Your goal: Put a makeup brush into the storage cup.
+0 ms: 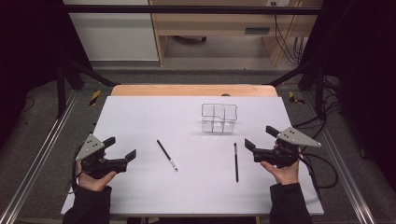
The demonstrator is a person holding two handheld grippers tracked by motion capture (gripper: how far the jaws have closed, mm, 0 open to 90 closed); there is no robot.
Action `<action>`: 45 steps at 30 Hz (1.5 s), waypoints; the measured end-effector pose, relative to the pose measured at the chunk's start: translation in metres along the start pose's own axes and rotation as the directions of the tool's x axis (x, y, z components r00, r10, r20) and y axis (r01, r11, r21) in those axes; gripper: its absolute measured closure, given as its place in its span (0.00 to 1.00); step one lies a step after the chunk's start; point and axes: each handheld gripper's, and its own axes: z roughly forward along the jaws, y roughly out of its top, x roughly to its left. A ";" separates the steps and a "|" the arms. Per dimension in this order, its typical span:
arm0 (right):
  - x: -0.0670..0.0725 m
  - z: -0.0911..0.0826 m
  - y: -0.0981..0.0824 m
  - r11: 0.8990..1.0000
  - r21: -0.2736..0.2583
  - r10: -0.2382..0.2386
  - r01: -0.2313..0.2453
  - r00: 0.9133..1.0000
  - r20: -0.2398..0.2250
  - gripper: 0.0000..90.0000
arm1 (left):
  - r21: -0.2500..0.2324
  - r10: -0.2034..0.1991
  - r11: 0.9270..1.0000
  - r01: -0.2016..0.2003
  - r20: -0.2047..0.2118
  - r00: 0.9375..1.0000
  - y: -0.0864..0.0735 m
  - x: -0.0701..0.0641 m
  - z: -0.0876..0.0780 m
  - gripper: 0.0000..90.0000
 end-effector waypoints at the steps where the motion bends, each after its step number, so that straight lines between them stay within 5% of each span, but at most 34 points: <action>1: 0.000 0.000 0.000 1.000 0.005 -0.001 0.001 1.000 0.001 0.08 | 0.000 -0.002 1.000 0.002 -0.003 1.000 -0.001 0.000 0.000 0.06; 25: 0.014 0.019 -0.007 0.985 0.171 -0.040 0.028 0.997 0.068 0.12 | 0.005 0.007 1.000 -0.006 -0.015 1.000 -0.001 -0.001 -0.003 0.06; 31: 0.018 0.030 -0.014 0.968 0.250 -0.057 0.028 0.993 0.107 0.14 | 0.020 0.011 1.000 -0.010 -0.021 1.000 -0.003 -0.001 -0.001 0.07; 45: 0.022 0.047 -0.029 0.929 0.371 -0.050 0.004 0.992 0.117 0.20 | 0.029 0.017 0.999 -0.016 -0.022 1.000 -0.003 -0.002 0.000 0.07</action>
